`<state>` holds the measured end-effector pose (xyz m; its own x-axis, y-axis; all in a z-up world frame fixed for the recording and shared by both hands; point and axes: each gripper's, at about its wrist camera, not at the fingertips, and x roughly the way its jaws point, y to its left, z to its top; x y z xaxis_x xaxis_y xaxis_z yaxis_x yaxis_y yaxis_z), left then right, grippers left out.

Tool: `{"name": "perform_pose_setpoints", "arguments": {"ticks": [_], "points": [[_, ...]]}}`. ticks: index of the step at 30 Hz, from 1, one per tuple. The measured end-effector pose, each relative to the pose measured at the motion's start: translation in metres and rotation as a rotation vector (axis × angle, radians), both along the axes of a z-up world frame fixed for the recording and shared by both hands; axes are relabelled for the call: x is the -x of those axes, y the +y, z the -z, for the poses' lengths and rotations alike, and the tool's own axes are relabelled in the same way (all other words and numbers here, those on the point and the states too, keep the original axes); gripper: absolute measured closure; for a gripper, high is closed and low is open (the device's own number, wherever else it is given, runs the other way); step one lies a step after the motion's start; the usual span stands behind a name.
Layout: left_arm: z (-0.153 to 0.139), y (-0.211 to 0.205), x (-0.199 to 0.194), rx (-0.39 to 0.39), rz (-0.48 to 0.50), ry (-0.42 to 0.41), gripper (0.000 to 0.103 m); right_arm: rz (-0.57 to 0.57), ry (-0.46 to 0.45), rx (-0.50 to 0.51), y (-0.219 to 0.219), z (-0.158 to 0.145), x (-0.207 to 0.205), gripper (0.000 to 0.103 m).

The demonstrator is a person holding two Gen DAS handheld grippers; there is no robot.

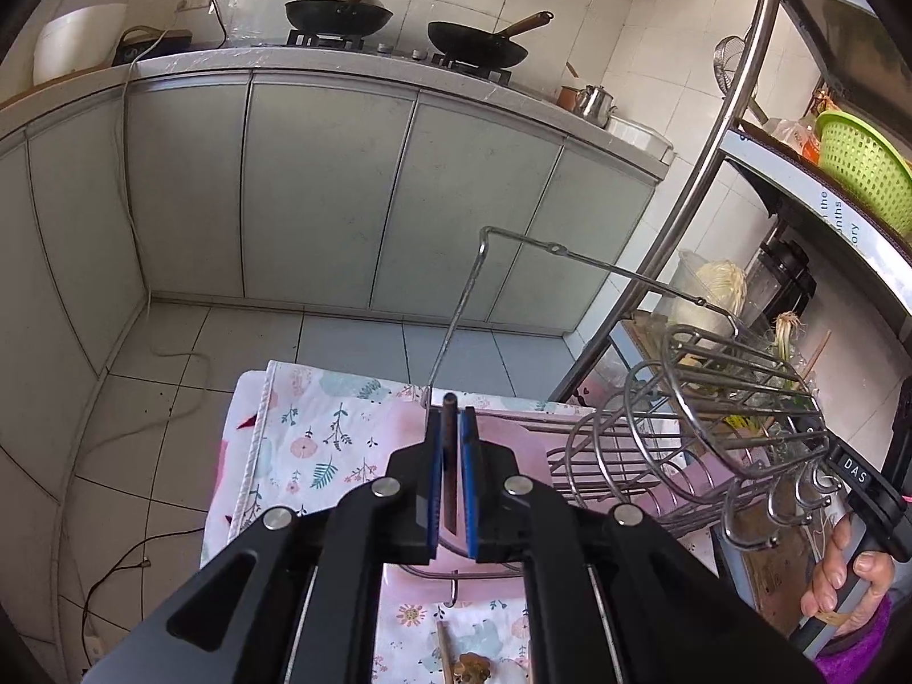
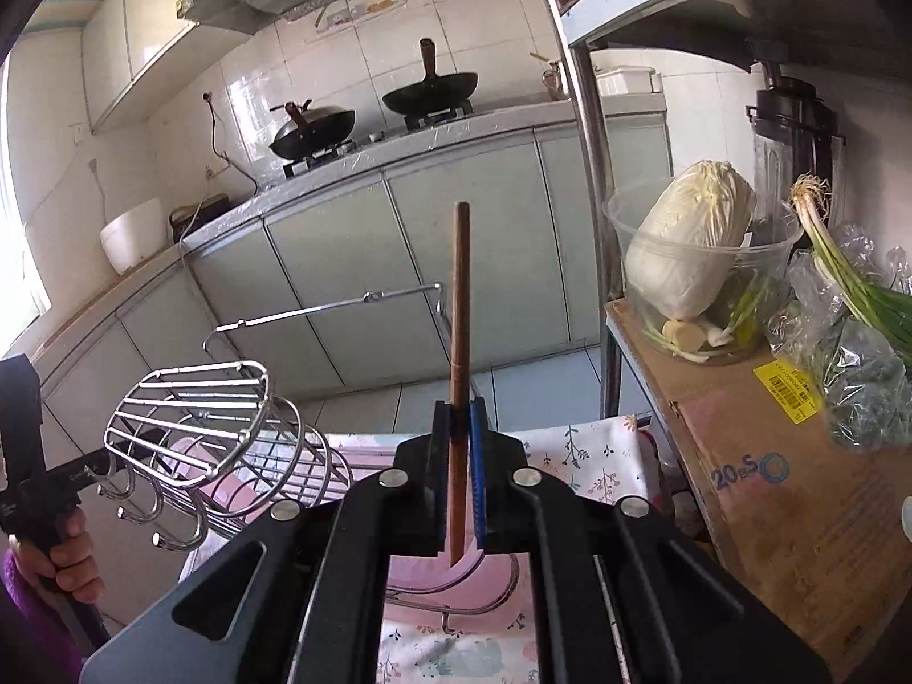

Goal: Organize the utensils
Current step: 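Lower the chopsticks into the pink cup and open both tools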

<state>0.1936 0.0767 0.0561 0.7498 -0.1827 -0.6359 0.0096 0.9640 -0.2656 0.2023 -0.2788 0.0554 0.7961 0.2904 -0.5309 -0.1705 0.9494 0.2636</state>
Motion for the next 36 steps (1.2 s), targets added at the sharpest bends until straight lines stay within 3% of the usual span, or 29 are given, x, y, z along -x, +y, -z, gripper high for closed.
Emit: {"name": "perform_pose_setpoints", "arguments": {"ticks": [2,4,7,9,12,15,18,28,36], "points": [[0.003,0.003,-0.002,0.009,-0.018,0.017,0.093,0.002,0.017,0.006,0.002,0.003,-0.001,0.096],[0.005,0.009,-0.002,0.043,-0.035,0.038,0.078,0.003,0.029,-0.005,0.002,0.006,-0.002,0.096],[0.008,0.018,-0.001,0.096,-0.053,0.054,0.077,0.004,0.074,-0.03,-0.001,0.011,-0.004,0.088],[0.007,0.024,0.001,0.111,-0.062,0.056,0.077,0.006,0.085,-0.036,-0.004,0.012,-0.003,0.074],[0.005,0.029,0.006,0.121,-0.069,0.054,0.076,0.016,0.073,-0.04,-0.009,0.01,0.003,0.068],[0.003,0.03,0.013,0.123,-0.066,0.054,0.074,0.019,0.069,-0.041,-0.012,0.009,0.011,0.067],[0.001,0.028,0.021,0.11,-0.066,0.043,0.066,0.011,0.065,-0.04,-0.012,0.009,0.021,0.067],[0.0,0.025,0.058,0.096,-0.054,0.036,0.066,-0.023,0.056,-0.032,-0.005,0.015,0.063,0.067],[0.022,0.013,0.097,0.077,-0.023,0.072,0.066,-0.067,0.08,-0.014,0.011,0.033,0.097,0.067]]}}
